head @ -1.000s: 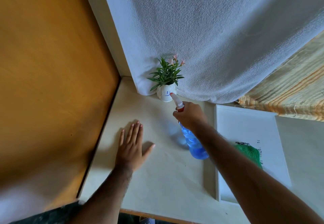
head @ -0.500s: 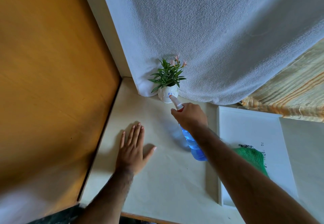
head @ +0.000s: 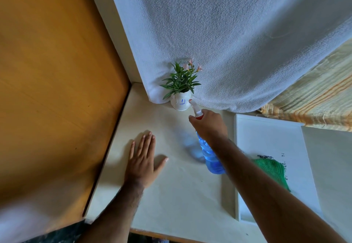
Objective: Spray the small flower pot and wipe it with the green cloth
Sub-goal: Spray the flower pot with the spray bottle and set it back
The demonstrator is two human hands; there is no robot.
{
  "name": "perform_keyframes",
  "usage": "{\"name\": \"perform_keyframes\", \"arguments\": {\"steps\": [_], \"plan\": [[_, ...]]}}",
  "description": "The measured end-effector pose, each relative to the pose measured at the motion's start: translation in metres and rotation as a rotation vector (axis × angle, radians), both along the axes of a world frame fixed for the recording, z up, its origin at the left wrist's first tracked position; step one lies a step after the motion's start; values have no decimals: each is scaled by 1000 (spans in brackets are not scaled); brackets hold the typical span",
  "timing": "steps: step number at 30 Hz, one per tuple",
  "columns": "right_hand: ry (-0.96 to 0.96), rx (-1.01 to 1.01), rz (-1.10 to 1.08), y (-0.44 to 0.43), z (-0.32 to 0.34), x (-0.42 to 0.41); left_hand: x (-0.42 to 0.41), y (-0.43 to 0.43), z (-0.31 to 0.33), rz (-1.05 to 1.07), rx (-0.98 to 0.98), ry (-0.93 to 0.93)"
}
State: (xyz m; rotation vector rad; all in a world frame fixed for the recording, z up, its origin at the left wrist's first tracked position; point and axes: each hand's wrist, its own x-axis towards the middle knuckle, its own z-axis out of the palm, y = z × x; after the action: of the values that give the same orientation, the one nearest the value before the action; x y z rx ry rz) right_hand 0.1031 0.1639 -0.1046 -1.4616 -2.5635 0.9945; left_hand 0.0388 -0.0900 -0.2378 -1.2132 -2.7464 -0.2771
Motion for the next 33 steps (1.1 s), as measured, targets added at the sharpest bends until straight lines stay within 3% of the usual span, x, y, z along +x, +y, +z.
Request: {"name": "perform_keyframes", "arguments": {"steps": [3,11,15,19,27,33], "plan": [[117,-30,-26,1,8,15,0,0,2,3,-4,-17],[689,-32,-273,20,51,65,1,-2,6,-4,-26,-67],[889,131,-361,44,63,88,1,-2,6,-8,-36,-83],[952,286,-418,73,60,103,-1,0,5,-31,-44,-87],[789,328,-488,115,25,127,0,2,7,-31,-69,-102],[780,280,-506,119,2,137,1,3,11,-27,-86,-102]]}}
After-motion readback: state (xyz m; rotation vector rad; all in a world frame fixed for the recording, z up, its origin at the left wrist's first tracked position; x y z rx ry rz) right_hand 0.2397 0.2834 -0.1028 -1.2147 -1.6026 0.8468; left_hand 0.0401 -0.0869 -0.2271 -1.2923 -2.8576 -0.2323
